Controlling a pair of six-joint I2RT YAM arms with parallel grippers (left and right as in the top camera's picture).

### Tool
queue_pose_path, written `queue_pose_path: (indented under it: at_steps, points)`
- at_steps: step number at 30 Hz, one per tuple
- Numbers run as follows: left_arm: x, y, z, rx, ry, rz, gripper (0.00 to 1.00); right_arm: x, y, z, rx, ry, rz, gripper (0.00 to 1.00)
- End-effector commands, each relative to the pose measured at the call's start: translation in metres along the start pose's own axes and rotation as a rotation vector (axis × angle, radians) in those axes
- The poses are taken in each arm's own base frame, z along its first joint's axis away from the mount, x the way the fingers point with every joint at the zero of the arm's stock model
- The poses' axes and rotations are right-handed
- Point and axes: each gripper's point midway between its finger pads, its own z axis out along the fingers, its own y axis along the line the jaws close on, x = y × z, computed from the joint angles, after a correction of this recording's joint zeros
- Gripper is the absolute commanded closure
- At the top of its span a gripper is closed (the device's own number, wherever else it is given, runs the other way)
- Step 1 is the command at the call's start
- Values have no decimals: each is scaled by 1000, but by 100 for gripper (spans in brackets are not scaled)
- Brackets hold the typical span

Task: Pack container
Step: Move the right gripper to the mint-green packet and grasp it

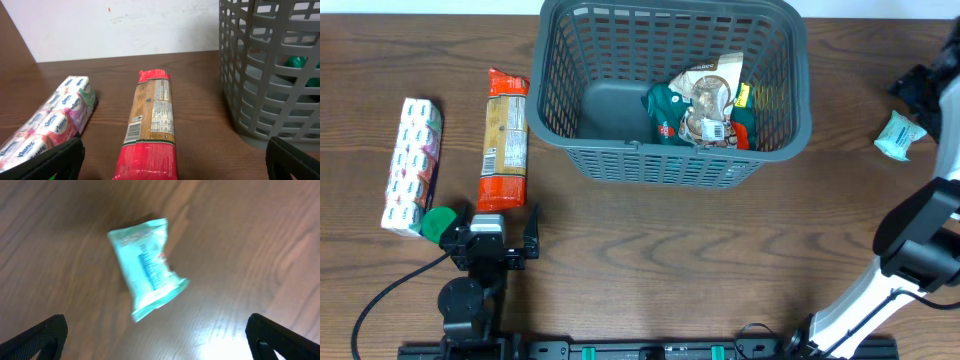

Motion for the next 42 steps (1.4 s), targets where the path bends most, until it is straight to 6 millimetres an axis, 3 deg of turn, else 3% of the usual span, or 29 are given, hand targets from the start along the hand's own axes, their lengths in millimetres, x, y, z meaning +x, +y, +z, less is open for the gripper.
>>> queue_pose_path:
  at_steps: [1,4,10,16,29,36,42]
  points:
    - [13,-2,2,8,28,4,1,-4,-17,14,32,17,52,1]
    - [13,-2,2,8,28,4,1,1,-28,34,51,69,46,1]
    - [13,-2,2,8,28,4,1,34,-23,82,7,241,-44,1]
    - [13,-2,2,8,28,4,1,48,-20,107,13,286,-125,1]
    - [13,-2,2,8,28,4,1,39,4,111,-72,233,-170,1]
    - [13,-2,2,8,28,4,1,36,13,113,-111,211,-203,21]
    - [13,-2,2,8,28,4,1,41,13,119,-109,224,-204,15]
